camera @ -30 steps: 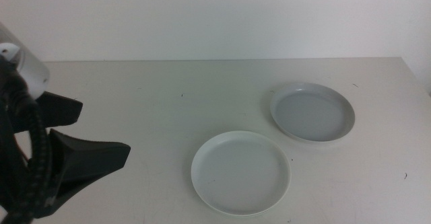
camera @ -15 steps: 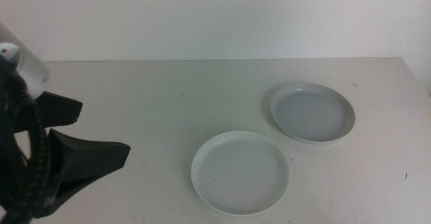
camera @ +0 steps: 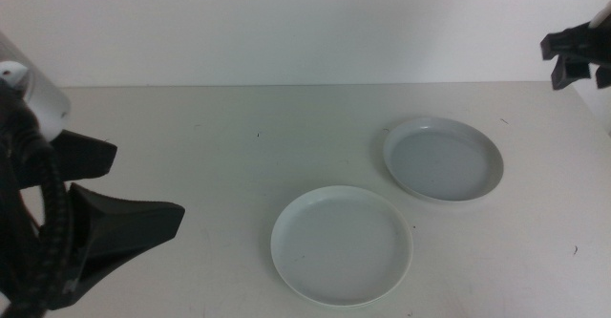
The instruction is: Stack the three bowls on top of each other.
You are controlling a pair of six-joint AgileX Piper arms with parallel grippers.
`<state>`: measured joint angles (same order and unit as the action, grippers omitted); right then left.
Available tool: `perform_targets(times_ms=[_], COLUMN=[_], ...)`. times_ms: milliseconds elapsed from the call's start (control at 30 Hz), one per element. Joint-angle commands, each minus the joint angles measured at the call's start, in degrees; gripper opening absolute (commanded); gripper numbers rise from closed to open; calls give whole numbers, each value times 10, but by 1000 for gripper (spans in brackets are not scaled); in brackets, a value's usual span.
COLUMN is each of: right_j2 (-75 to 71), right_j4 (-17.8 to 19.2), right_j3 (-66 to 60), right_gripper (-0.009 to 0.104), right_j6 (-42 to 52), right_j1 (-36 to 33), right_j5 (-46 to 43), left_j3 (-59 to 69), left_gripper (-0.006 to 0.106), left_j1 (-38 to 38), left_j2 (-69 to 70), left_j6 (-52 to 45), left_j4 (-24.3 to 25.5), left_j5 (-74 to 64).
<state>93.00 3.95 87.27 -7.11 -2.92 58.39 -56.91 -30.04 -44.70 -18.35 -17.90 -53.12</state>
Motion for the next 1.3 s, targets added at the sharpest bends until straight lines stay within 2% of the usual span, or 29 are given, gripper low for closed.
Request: perform_targets(times_ms=[0, 567, 767, 867, 1033, 1267], right_j2=[1, 181, 233, 251, 265, 281], right_j4=[4, -92, -94, -95, -95, -95], right_j3=[21, 37, 38, 42, 42, 42], right_gripper=[43, 44, 59, 62, 59, 44], right_j6=[-7, -17, -15, -15, -15, -15], right_j1=[6, 33, 33, 32, 32, 32], right_j5=[-20, -62, -104, -117, -142, -156], left_j3=[-15, -15, -15, -15, -15, -15], left_gripper=[93, 93, 93, 93, 93, 93], left_j1=[-3, -3, -3, -3, -3, -3], left_j2=[3, 3, 3, 3, 3, 3], left_j6=[3, 3, 3, 3, 3, 3], left_j4=[-12, -12, -12, -12, -12, -12], left_j5=[36, 36, 36, 36, 36, 36])
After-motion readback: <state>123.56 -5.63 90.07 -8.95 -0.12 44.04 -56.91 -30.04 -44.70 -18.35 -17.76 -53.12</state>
